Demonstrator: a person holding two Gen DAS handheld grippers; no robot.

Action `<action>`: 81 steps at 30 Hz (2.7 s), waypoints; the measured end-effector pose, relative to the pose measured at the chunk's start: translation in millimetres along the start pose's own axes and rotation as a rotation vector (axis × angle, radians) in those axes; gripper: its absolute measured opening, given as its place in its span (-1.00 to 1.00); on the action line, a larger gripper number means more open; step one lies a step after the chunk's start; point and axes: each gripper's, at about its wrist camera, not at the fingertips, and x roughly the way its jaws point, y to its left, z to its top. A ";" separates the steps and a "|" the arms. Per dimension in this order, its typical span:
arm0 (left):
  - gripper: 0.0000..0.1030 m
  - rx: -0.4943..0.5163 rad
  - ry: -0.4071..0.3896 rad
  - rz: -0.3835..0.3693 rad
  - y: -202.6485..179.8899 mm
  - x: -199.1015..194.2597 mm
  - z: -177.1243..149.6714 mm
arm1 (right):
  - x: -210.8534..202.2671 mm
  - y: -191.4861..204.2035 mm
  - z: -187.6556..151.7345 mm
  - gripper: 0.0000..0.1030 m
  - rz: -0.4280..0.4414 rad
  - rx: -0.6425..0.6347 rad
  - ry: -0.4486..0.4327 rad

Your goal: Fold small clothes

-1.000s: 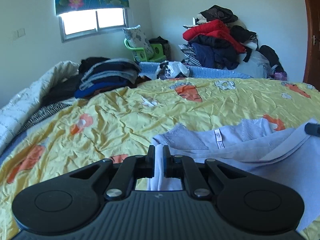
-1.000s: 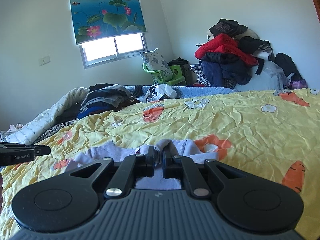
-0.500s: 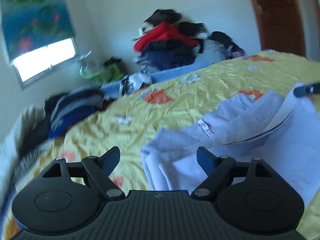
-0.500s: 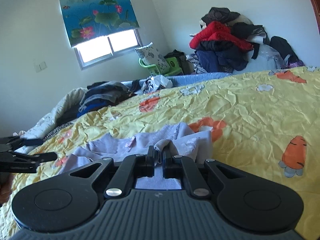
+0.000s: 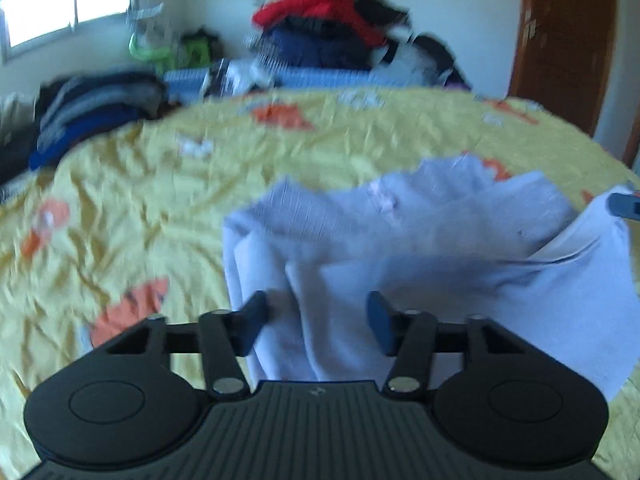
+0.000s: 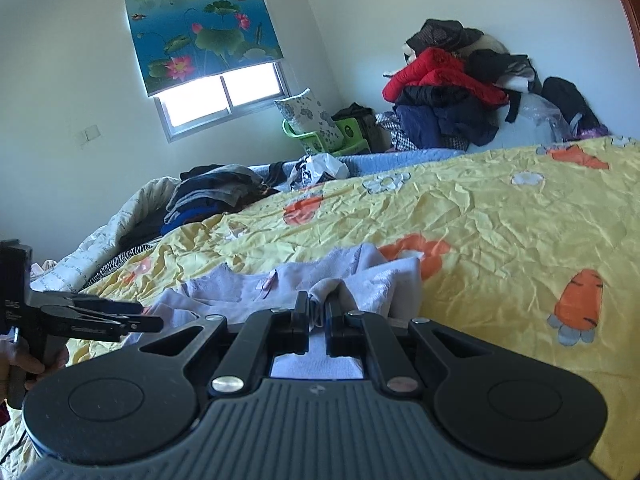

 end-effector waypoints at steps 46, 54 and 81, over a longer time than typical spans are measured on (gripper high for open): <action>-0.98 -0.045 -0.141 0.164 5.9 -13.9 29.3 | 32.0 7.7 30.6 -0.80 -0.008 -0.017 -0.031; -0.98 -0.015 -0.140 0.196 6.4 10.5 49.6 | 67.6 -3.2 37.3 -0.80 -0.047 0.029 -0.025; 0.42 -0.034 -0.050 0.383 10.6 46.3 50.3 | 187.9 18.1 23.5 -0.03 -0.068 -0.257 0.350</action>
